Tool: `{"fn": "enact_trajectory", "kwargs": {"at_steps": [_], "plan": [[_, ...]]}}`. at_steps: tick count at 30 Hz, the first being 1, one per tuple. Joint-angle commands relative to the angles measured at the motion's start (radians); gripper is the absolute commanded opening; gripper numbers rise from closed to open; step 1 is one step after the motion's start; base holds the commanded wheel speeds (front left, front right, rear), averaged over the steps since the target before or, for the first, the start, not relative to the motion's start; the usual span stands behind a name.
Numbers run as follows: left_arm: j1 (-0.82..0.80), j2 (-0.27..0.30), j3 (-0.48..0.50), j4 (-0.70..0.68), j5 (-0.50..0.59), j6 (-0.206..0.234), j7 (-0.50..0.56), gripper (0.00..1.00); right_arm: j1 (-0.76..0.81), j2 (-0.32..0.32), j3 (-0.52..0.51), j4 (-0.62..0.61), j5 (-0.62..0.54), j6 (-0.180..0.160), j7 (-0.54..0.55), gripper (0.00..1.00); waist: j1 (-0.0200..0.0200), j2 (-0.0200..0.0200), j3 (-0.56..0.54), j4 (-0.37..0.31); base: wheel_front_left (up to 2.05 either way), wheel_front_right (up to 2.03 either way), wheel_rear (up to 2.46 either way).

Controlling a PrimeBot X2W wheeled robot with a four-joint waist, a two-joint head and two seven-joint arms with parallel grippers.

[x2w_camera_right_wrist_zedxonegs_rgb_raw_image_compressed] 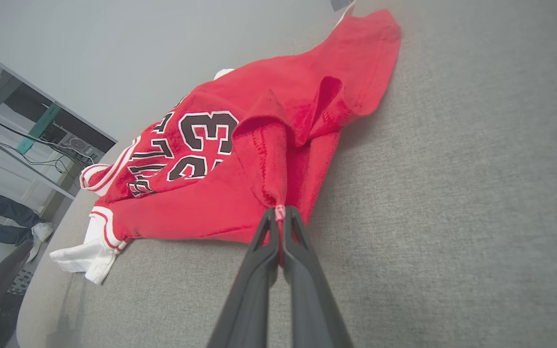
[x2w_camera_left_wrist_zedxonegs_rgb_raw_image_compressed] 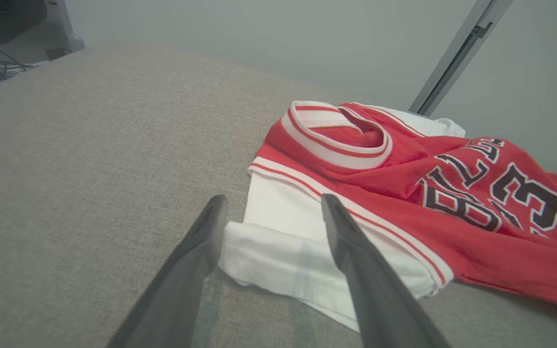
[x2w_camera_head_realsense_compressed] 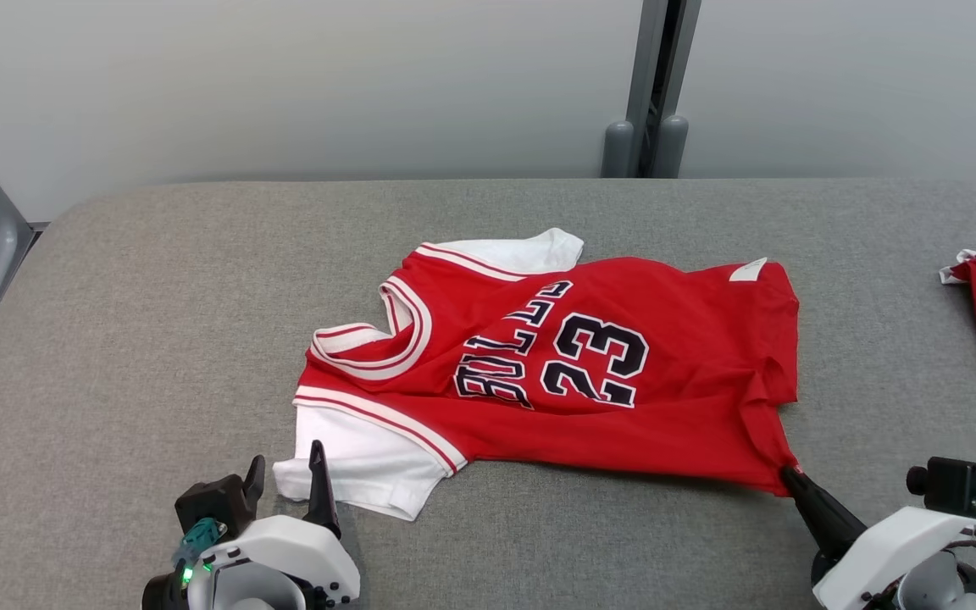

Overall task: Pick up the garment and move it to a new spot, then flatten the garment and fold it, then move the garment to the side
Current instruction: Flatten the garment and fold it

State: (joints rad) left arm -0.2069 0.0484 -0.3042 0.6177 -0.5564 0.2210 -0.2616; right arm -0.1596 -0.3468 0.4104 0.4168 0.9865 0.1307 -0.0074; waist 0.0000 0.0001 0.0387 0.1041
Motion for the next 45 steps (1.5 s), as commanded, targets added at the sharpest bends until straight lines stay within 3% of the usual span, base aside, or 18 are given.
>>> {"fn": "enact_trajectory", "kwargs": {"at_steps": [1, 2, 3, 8, 12, 21, 30, 31, 34, 40, 45], "plan": [[0.008, 0.005, 0.007, 0.0, 0.004, -0.004, -0.004, 1.0, 0.011, -0.003, -0.01, 0.013, -0.005, 0.0, -0.002, 0.24, 0.0, -0.0001, -0.002, -0.002, 0.0, 0.0, 0.0], [0.01, 0.005, 0.008, 0.0, 0.006, -0.005, -0.004, 1.0, 0.012, -0.002, -0.021, 0.024, -0.01, 0.0, -0.01, 0.81, 0.0, -0.0001, -0.002, -0.003, 0.0, 0.0, 0.0], [0.009, 0.005, 0.008, 0.001, 0.007, -0.007, -0.004, 1.0, 0.014, 0.003, -0.032, 0.039, -0.011, 0.0, -0.01, 1.0, 0.0, -0.0001, -0.002, -0.004, 0.0, 0.0, 0.0], [0.008, 0.005, 0.008, 0.0, 0.008, -0.008, -0.004, 1.0, 0.009, 0.01, -0.089, 0.116, -0.055, 0.0, -0.018, 1.0, 0.0, -0.0001, -0.005, -0.011, 0.0, 0.0, 0.0], [0.011, 0.005, 0.004, -0.005, 0.004, -0.004, -0.004, 1.0, -0.024, 0.034, -0.158, 0.192, -0.156, 0.0, -0.038, 1.0, 0.0, -0.0001, -0.006, -0.022, 0.0, 0.0, 0.0], [-0.001, 0.005, -0.009, -0.013, -0.007, 0.0, -0.004, 1.0, -0.051, 0.105, -0.146, 0.118, -0.385, 0.0, -0.103, 1.0, 0.0, -0.0001, 0.004, -0.025, 0.0, 0.0, 0.0], [-0.013, 0.005, -0.029, -0.02, -0.02, 0.003, -0.004, 1.0, -0.086, 0.187, -0.205, 0.169, -0.6, 0.0, -0.079, 1.0, 0.0, -0.0001, 0.023, -0.007, 0.0, 0.0, 0.0], [-0.014, 0.005, -0.03, -0.021, -0.019, 0.004, -0.004, 1.0, -0.091, 0.189, -0.212, 0.177, -0.617, 0.0, -0.074, 0.98, 0.0, -0.0001, 0.025, -0.006, 0.0, 0.0, 0.0], [-0.018, 0.005, -0.033, -0.023, -0.023, 0.005, -0.004, 1.0, -0.102, 0.205, -0.233, 0.199, -0.652, 0.0, -0.064, 0.03, 0.0, -0.0001, 0.03, -0.003, 0.0, 0.0, 0.0], [-0.009, 0.005, -0.027, -0.024, -0.021, 0.004, -0.004, 1.0, -0.078, 0.23, -0.306, 0.21, -0.632, 0.0, -0.051, 0.0, 0.0, -0.0001, 0.028, -0.012, 0.0, 0.0, 0.0], [0.0, 0.005, -0.022, -0.027, -0.021, 0.001, -0.004, 1.0, -0.031, 0.241, -0.361, 0.15, -0.513, 0.0, -0.007, 0.0, 0.0, -0.0001, 0.019, -0.038, 0.0, 0.0, 0.0]]}}
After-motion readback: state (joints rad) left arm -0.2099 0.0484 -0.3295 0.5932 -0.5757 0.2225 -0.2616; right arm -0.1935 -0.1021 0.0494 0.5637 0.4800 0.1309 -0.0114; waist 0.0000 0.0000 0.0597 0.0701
